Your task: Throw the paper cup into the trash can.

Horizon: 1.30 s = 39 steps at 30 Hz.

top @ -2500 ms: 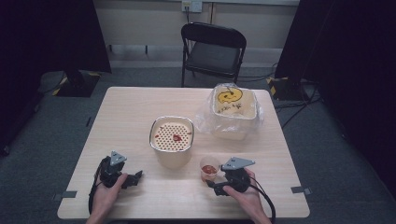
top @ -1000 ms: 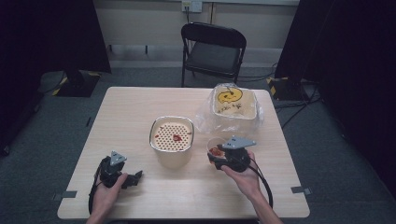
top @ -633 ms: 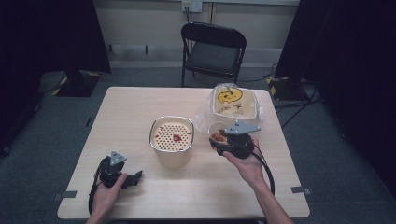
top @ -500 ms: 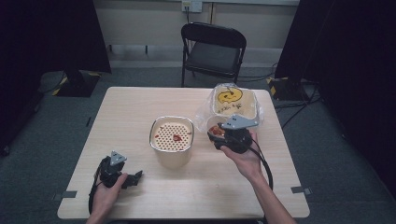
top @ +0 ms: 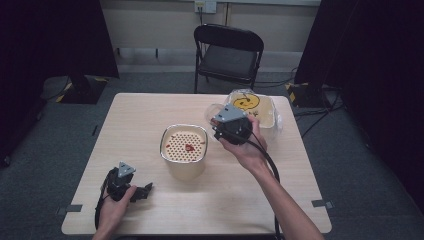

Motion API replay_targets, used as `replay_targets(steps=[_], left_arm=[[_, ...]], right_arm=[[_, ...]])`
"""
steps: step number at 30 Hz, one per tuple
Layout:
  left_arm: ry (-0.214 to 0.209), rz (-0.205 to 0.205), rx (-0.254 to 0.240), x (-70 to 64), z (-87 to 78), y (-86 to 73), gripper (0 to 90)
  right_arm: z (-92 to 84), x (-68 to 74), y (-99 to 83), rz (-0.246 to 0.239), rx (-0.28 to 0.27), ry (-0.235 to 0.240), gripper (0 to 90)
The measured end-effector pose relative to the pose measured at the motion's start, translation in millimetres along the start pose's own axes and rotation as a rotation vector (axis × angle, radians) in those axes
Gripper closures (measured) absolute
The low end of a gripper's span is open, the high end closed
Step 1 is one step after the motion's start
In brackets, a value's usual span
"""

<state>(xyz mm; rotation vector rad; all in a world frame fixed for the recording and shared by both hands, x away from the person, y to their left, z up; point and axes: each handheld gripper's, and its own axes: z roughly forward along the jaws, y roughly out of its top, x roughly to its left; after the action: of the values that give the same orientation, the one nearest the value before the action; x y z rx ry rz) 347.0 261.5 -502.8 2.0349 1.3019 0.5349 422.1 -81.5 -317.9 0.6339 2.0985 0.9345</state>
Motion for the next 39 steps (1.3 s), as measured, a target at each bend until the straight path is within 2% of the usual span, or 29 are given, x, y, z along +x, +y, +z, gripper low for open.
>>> replay_targets(steps=[4,7,9,10,11,12,13,14,15,17,18,19,20,21,23,24,27,28,29,30,31,32,33,35,36,39], left_arm=[[0.0,0.002,0.002,0.2,-0.1,0.0,0.0],[0.001,0.0,0.001,-0.1,0.0,0.1,0.0],[0.001,0.0,0.002,0.0,0.0,0.1,0.0],[0.0,0.0,0.0,0.0,0.0,0.0,0.0],[-0.001,0.0,0.0,0.0,0.1,0.0,0.0],[-0.001,0.0,0.0,0.0,0.1,0.0,0.0],[-0.001,0.0,0.0,0.0,0.1,0.0,0.0],[0.0,0.0,0.0,0.0,0.0,0.0,0.0],[0.0,0.0,0.0,0.0,0.0,0.0,0.0],[0.001,0.0,0.002,0.0,0.0,0.1,0.0],[0.001,0.0,0.002,0.0,0.0,0.1,0.0],[0.0,0.0,0.0,0.0,0.0,0.0,0.0],[0.0,0.0,0.0,0.0,0.1,0.0,0.0],[-0.001,-0.001,0.0,0.0,0.1,0.0,0.0],[0.0,-0.002,-0.001,-0.1,0.1,0.0,0.0],[0.0,-0.002,-0.001,-0.1,0.1,0.0,0.0],[0.0,0.0,0.0,0.0,0.1,0.0,0.0],[-0.001,0.002,0.001,0.2,0.0,0.0,0.0],[-0.001,0.002,0.001,0.2,0.0,0.0,0.0],[-0.001,0.0,0.0,0.0,0.1,0.0,0.0],[0.001,0.002,0.001,0.2,0.0,0.0,0.0],[0.001,0.002,0.001,0.2,0.0,0.0,0.0],[0.0,0.0,0.0,0.0,0.1,0.0,0.0],[0.001,0.0,0.001,0.0,0.0,0.0,0.0],[0.001,0.0,0.001,0.0,0.0,0.0,0.0],[-0.001,0.0,0.0,0.1,0.1,0.0,0.0]], right_arm=[[9.2,5.0,2.4,-0.001,0.0,0.004,50.2],[19.3,11.8,1.6,-0.021,0.003,-0.025,50.4],[27.5,16.9,0.4,-0.057,0.006,-0.061,50.6],[27.5,16.9,0.4,-0.057,0.006,-0.061,50.6],[33.0,21.2,0.4,-0.119,0.018,-0.113,50.8],[33.0,21.2,0.4,-0.119,0.018,-0.113,50.8],[34.7,23.4,0.4,-0.153,0.019,-0.143,50.9],[38.1,26.9,0.2,-0.209,0.016,-0.173,51.0],[38.1,26.9,0.2,-0.209,0.016,-0.173,51.0],[42.8,33.2,-0.8,-0.269,0.025,-0.216,51.1],[42.8,33.2,-0.8,-0.269,0.025,-0.216,51.1],[45.5,36.2,-0.7,-0.308,0.036,-0.234,51.2],[45.5,36.2,-0.7,-0.308,0.036,-0.234,51.2],[47.9,42.7,-0.9,-0.377,0.05,-0.278,51.3],[49.1,48.6,-0.1,-0.446,0.08,-0.309,51.6],[49.1,48.6,-0.1,-0.446,0.08,-0.309,51.6],[53.0,58.3,1.6,-0.588,0.114,-0.363,51.7],[54.3,59.6,2.4,-0.619,0.124,-0.369,51.8],[54.3,59.6,2.4,-0.619,0.124,-0.369,51.8],[55.3,61.1,3.0,-0.645,0.134,-0.374,51.7],[57.2,63.7,4.9,-0.703,0.148,-0.388,51.9],[57.2,63.7,4.9,-0.703,0.148,-0.388,51.9],[58.6,65.5,6.2,-0.735,0.159,-0.396,51.9],[60.1,66.0,7.4,-0.768,0.158,-0.407,51.9],[60.1,66.0,7.4,-0.768,0.158,-0.407,51.9],[61.2,65.6,8.9,-0.827,0.164,-0.417,51.9]])
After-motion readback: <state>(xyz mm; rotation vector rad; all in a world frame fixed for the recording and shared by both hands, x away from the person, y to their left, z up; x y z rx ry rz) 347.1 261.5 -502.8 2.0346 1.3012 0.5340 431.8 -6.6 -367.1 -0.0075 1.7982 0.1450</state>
